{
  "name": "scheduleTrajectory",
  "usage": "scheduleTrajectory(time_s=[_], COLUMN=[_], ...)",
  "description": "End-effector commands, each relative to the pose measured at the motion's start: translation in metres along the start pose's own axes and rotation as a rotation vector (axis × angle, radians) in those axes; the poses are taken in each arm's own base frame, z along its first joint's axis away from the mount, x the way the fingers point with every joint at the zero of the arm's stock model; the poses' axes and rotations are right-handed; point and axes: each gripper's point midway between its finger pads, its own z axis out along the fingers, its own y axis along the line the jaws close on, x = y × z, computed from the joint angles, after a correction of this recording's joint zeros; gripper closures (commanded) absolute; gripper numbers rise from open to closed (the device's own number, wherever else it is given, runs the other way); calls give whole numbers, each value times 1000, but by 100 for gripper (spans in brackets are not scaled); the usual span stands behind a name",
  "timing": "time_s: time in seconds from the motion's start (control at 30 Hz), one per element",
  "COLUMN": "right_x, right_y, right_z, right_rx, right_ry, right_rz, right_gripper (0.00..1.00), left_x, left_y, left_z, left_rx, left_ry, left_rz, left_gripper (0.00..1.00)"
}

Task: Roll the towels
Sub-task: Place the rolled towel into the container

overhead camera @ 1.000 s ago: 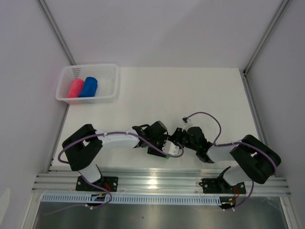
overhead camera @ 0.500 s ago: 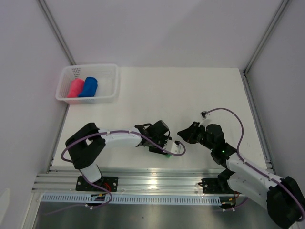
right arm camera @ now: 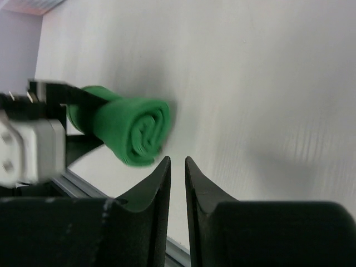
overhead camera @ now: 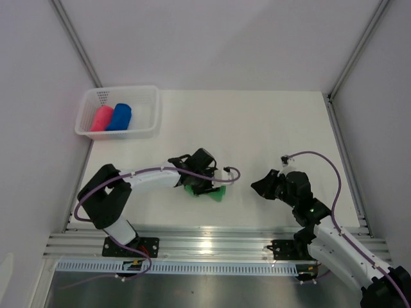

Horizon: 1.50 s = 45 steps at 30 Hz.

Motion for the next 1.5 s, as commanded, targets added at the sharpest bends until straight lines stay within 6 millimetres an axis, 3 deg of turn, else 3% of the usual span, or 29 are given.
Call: scheduleTrajectory(time_s=[0.0, 0.13, 0.2, 0.23, 0.27, 0.33, 0.37, 0.43, 0.5, 0.57, 0.6, 0.63, 0.67, 0.7, 0.73, 0.77, 0.83, 0.87, 0.9, 0.93, 0.97, 1.0, 1.03, 1.07, 1.1, 1.13, 1.33, 1.47], right_x=[-1, 1, 3, 4, 4, 5, 5, 6, 6, 5, 3, 1, -1, -2, -11, -14, -17, -31, -36, -32, -47, -50, -46, -46, -58, -61, -84, -94], right_y=[-4, -5, -7, -8, -8, -9, -9, -9, -9, -7, -6, -5, -4, -7, -1, 1, 1, 14, 18, 12, 24, 25, 19, 23, 36, 40, 55, 47], right_z=[-3, -5, -5, -5, -6, -6, -6, -5, -4, -4, -3, -3, -2, 1, 1, 3, 12, 16, 21, 32, 37, 43, 55, 59, 64, 67, 73, 77], right_rx=[22, 21, 24, 25, 24, 27, 27, 27, 22, 16, 12, 12, 14, 31, 29, 36, 59, 35, 32, 60, 51, 61, 93, 83, 53, 42, 7, 45], right_ry=[-2, -7, -4, -5, -6, 0, -2, -3, -6, -13, -16, -20, -23, -16, -28, -26, 7, -10, -2, 47, 43, 64, 113, 147, 139, 148, 155, 190], right_rz=[-9, -9, -8, -5, -5, -3, -1, 3, 13, 19, 20, 20, 16, 8, 1, -2, -20, -32, -42, -62, -75, -85, -84, -94, -97, -92, -67, -61], right_gripper=[81, 81, 81, 81, 81, 81, 81, 81, 81, 81, 81, 81, 81, 81, 81, 81, 81, 81, 81, 81, 81, 81, 81, 82, 82, 82, 82, 82], left_x=[-12, -19, -18, -14, -9, 0, 9, 24, 43, 57, 74, 72, 93, 102, 101, 117, 138, 153, 165, 175, 164, 170, 193, 195, 195, 208, 227, 242], left_y=[32, 76, 107, 118, 141, 161, 184, 201, 228, 246, 255, 268, 278, 285, 299, 306, 324, 337, 353, 356, 378, 383, 388, 392, 400, 400, 384, 371], left_z=[-33, -69, -98, -108, -127, -151, -176, -195, -229, -246, -256, -273, -273, -275, -289, -292, -274, -286, -273, -262, -284, -274, -242, -245, -248, -227, -198, -175], left_rx=[-77, -202, -300, -343, -415, -493, -563, -613, -714, -777, -817, -861, -890, -904, -936, -955, -932, -962, -948, -919, -959, -943, -901, -895, -899, -860, -801, -742], left_ry=[-107, -193, -244, -254, -282, -315, -342, -364, -405, -420, -413, -435, -405, -395, -412, -391, -343, -339, -317, -292, -333, -311, -253, -236, -242, -219, -155, -85], left_rz=[-178, -309, -368, -408, -448, -519, -562, -644, -716, -755, -790, -790, -835, -858, -868, -906, -980, -1008, -1036, -1075, -1049, -1068, -1123, -1146, -1157, -1207, -1299, -1354], left_gripper=[90, 90, 90, 89, 89, 86, 85, 84, 83, 82, 81, 81, 80, 80, 80, 80, 80, 79, 79, 79, 79, 79, 78, 78, 78, 78, 75, 74])
